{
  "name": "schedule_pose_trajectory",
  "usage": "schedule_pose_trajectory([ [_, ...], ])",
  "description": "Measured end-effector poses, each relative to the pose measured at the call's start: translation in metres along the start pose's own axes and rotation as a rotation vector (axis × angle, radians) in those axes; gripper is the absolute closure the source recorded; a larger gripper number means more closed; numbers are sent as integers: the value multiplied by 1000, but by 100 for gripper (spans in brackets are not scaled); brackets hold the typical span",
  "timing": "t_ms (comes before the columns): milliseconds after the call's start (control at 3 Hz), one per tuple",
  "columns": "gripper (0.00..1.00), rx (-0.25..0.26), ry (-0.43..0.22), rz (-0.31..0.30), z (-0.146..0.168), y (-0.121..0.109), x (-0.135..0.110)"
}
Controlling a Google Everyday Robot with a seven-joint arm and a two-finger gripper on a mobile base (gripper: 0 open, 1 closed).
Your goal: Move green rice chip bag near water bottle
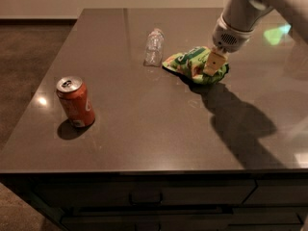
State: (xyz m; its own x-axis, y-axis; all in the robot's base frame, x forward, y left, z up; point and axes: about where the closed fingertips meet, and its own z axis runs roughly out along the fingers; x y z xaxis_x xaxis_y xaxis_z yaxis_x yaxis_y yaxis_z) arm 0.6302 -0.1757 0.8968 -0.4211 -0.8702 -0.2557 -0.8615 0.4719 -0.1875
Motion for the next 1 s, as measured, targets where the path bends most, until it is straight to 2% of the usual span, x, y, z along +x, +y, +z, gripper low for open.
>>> schedule_pose_trajectory([
  [333, 13, -1, 0, -1, 2, 0, -1],
  [667, 0, -2, 0, -2, 4, 0, -1],
  [1000, 0, -2, 0, -2, 4, 0, -1],
])
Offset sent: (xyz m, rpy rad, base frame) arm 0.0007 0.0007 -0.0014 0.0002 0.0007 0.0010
